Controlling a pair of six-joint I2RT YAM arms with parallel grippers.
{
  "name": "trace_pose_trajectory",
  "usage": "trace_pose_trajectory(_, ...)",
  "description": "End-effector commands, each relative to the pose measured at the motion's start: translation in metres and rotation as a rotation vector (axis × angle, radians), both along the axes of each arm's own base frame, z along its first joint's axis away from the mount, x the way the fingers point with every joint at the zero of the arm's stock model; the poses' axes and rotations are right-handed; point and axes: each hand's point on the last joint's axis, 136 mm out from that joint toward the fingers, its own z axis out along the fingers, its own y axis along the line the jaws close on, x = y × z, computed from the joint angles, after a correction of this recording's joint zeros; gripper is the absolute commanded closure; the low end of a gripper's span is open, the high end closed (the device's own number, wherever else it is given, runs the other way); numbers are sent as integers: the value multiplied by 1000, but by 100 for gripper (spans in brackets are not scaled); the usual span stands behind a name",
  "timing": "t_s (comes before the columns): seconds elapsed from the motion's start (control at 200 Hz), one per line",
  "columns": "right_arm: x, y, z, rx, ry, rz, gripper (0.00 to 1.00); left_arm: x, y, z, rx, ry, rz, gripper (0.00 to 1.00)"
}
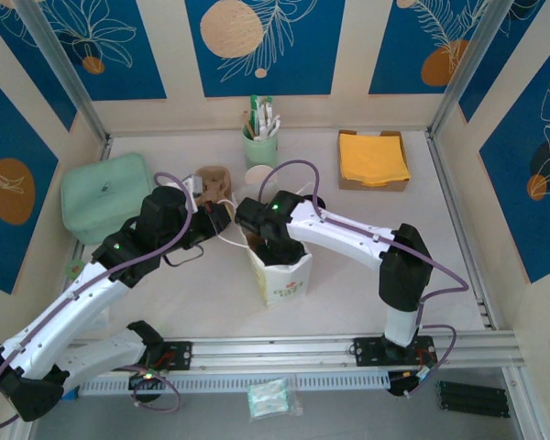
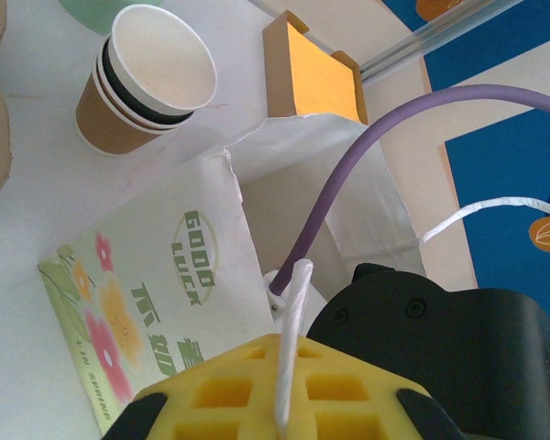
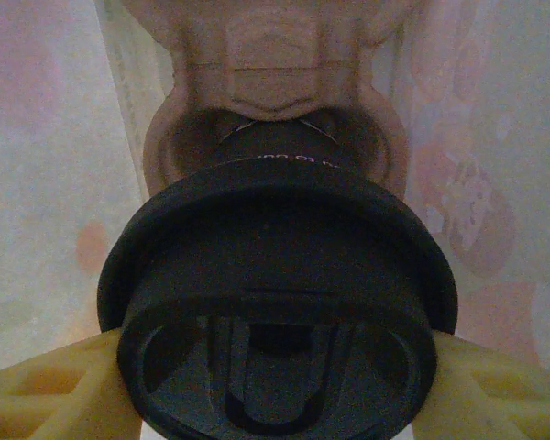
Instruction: Pack the takeout coffee
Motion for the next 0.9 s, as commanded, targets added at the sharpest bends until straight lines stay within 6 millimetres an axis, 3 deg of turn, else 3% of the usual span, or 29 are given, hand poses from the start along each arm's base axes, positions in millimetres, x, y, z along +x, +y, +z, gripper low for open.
trace_pose_trajectory(0.0, -5, -4, -21, -36, 49, -26, 42, -1, 2, 7, 1, -27, 6, 100)
trace_pose_trajectory(0.895, -4, -3, -22, -39, 52, -22, 38, -1, 2, 6, 2, -27, 6, 100)
